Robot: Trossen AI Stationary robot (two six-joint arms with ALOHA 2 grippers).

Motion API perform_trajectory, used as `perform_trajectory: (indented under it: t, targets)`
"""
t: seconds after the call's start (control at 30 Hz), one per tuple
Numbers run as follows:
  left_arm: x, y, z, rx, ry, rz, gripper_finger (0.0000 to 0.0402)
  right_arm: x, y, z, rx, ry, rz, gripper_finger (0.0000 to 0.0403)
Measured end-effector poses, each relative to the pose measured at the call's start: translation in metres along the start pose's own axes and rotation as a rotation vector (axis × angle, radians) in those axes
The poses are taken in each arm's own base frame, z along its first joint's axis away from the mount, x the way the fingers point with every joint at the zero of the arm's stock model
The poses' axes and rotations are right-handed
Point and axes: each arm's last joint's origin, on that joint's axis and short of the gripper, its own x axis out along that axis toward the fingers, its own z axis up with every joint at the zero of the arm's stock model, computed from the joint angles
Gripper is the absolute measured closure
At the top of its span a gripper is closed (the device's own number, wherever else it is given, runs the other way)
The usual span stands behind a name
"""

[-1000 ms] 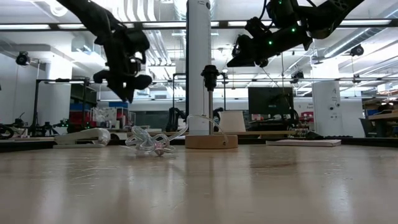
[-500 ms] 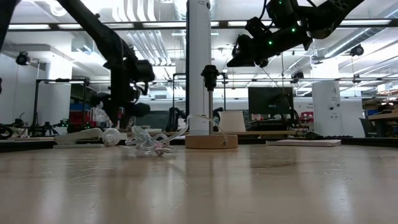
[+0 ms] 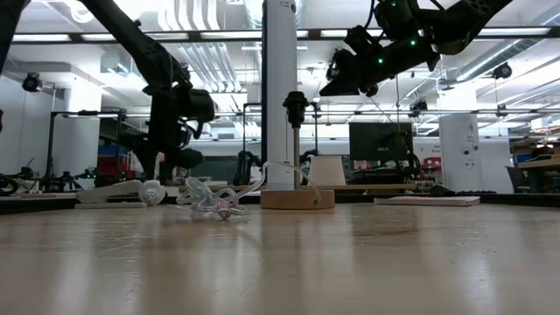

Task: Screw lightbulb
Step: Insert the lightbulb on the desk lamp

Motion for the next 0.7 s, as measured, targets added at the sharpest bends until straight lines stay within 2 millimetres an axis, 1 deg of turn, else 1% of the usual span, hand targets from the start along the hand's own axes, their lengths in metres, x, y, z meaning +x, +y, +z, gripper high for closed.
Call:
perform_trajectory:
  t: [0.1,0.2,0.33,0.57,0.7]
  targets:
    - [0.009,0.002,-0.001,-0.008,0.026,0.01,0.0253,0.0,0.0,0.0,0.001,0.002,0.0,0.0403]
    - [0.018,0.004,-0.007,-0.018,0.055,0.04,0.0253,0.0,0.0,-0.002,0.002,0.016,0.002,0.0403]
    - [0.026,0.005,-0.013,0.011,0.046,0.028,0.0253,0.0,0.0,-0.002,0.0,0.017,0.003,0.0403]
    - [0.027,-0.003,-0.016,0.071,0.081,-0.115,0.0253,0.0,0.0,-0.001,-0.009,0.015,0.002,0.0403]
    - [0.028,-0.003,-0.015,0.071,0.072,-0.131,0.0253,0.0,0.0,-0.001,-0.011,0.014,0.002,0.0403]
